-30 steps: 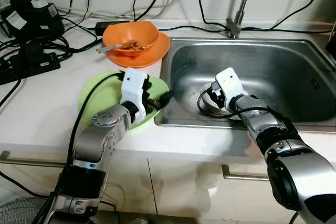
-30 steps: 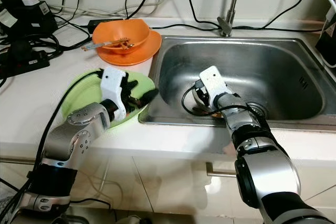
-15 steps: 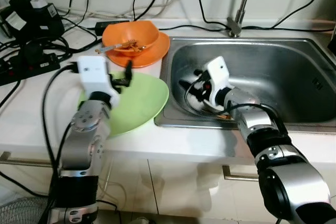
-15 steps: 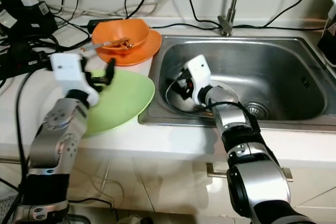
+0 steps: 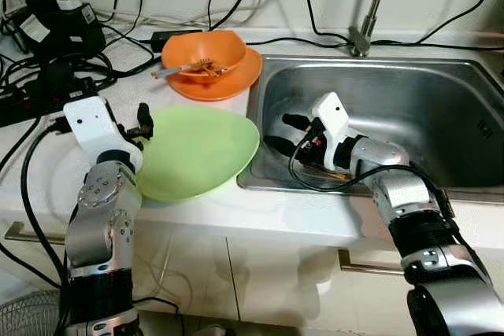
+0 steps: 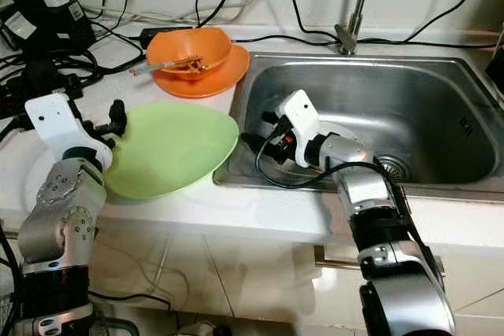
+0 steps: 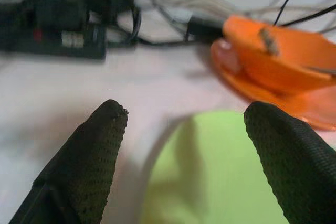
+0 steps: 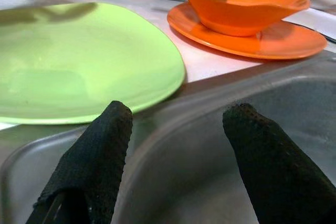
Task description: Kitchen organization
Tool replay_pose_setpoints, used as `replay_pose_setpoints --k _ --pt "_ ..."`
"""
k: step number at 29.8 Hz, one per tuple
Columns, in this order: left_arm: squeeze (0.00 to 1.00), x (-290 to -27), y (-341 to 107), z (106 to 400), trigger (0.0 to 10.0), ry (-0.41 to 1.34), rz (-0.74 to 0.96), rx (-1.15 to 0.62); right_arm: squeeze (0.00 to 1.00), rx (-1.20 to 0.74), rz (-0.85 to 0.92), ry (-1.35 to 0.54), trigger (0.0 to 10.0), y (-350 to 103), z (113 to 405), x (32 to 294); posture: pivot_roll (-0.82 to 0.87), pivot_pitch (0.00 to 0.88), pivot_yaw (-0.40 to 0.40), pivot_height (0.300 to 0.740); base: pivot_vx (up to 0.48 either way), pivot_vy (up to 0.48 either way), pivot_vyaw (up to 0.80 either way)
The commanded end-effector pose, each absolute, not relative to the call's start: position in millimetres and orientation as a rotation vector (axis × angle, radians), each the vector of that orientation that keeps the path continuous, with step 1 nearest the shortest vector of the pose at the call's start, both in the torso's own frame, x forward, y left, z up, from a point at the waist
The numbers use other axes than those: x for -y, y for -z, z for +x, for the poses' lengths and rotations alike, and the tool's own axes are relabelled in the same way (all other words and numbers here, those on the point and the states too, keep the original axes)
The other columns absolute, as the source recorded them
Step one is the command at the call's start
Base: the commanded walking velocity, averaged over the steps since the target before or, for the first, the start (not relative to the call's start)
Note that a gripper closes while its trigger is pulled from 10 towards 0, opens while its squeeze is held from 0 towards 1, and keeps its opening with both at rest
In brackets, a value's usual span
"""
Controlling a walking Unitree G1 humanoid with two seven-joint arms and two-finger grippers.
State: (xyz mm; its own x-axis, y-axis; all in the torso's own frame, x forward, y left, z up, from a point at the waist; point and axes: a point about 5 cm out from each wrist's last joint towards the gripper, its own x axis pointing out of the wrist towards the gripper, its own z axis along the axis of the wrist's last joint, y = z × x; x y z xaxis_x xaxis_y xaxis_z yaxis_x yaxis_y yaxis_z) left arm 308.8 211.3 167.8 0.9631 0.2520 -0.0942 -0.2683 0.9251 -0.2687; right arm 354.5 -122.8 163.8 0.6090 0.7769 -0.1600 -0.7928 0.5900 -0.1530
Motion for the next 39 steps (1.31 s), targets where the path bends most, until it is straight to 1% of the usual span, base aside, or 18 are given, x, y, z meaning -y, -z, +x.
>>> replay_pose_setpoints --k 1,2,3,8,12,14,18,20,21,22,27,39 --pt "0.00 -210.3 -160.7 310.2 10.0 -0.265 -0.384 -0.128 0.00 -0.058 -0.224 -0.927 10.0 -171.4 352.8 120.6 0.00 0.000 0.099 0.740 0.000 0.000 0.00" --pt "0.00 -210.3 -160.7 310.2 10.0 -0.265 -0.384 -0.128 0.00 -0.058 -0.224 -0.927 10.0 -171.4 352.8 120.6 0.00 0.000 0.099 0.740 0.000 0.000 0.00" --pt "0.00 -208.7 -156.6 309.7 10.0 -0.261 -0.427 -0.161 0.00 -0.059 -0.226 -0.924 10.0 -172.8 351.8 120.4 0.00 0.000 0.099 0.740 0.000 0.000 0.00" --pt "0.00 -207.1 -152.8 308.8 10.0 -0.269 -0.504 -0.195 0.00 -0.056 -0.238 -0.944 10.0 -176.0 348.2 118.9 0.00 0.000 0.098 0.740 0.000 0.000 0.00" --pt "0.00 -203.5 -148.6 307.5 10.0 -0.259 -0.595 -0.249 0.00 -0.061 -0.241 -1.023 10.0 -179.1 339.4 118.8 0.00 0.000 0.095 0.740 0.000 0.000 0.00" --pt "0.00 -202.3 -147.7 307.2 10.0 -0.254 -0.615 -0.263 0.00 -0.065 -0.243 -1.034 10.0 -179.2 338.0 119.1 0.00 0.000 0.095 0.740 0.000 0.000 0.00" --pt "0.00 -189.6 -135.2 304.2 10.0 -0.214 -0.850 -0.371 0.00 -0.079 -0.277 -1.059 10.0 -178.5 333.9 121.6 0.00 0.000 0.093 0.740 0.000 0.000 0.00" --pt "0.00 -188.3 -133.9 303.7 10.0 -0.213 -0.881 -0.379 0.00 -0.079 -0.278 -1.058 10.0 -178.6 333.8 121.7 0.00 0.000 0.093 0.740 0.000 0.000 0.00" --pt "0.00 -187.5 -133.4 303.5 4.7 -0.210 -0.905 -0.378 0.00 -0.079 -0.285 -1.057 10.0 -178.6 333.9 121.7 0.00 0.000 0.093 0.740 0.000 0.000 0.00" --pt "0.00 -185.8 -133.0 303.0 0.0 -0.200 -0.940 -0.380 0.00 -0.079 -0.292 -1.056 10.0 -178.6 333.8 121.5 0.00 0.000 0.093 0.740 0.000 0.000 0.00" --pt "0.00 -184.3 -134.9 302.9 0.0 -0.181 -0.966 -0.381 0.00 -0.083 -0.293 -1.058 10.0 -178.0 333.0 120.7 0.00 0.000 0.093 0.740 0.000 0.000 0.00" --pt "0.00 -191.0 -132.3 301.5 0.0 -0.203 -1.008 -0.399 0.00 -0.094 -0.297 -1.062 10.0 -174.6 331.0 120.3 0.00 0.000 0.093 0.740 0.000 0.000 0.00"
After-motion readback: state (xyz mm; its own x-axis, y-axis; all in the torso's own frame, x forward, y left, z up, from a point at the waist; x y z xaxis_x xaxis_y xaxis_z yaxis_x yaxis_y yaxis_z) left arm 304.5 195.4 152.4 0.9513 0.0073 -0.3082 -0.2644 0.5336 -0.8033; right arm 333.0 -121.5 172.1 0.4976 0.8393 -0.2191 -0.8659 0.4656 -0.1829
